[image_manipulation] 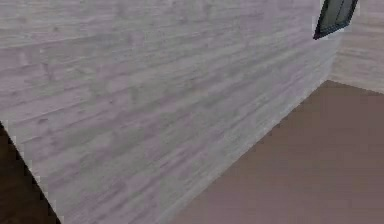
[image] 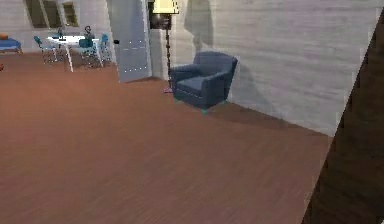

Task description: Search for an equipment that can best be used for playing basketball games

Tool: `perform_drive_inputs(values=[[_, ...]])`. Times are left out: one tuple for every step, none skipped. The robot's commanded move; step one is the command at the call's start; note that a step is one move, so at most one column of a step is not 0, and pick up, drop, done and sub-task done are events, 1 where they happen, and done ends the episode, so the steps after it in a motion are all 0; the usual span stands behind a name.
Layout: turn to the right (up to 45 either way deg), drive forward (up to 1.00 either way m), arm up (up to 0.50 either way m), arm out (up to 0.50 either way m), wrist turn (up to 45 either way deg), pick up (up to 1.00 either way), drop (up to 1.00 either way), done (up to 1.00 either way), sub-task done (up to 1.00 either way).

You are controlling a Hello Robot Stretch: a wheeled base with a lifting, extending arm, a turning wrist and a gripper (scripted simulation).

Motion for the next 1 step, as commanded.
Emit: perform_drive_inputs(values=[[-39.0, 0.00, 0.00, 0.00, 0.0, 0.00, 0.00, 0.00, 0.00]])
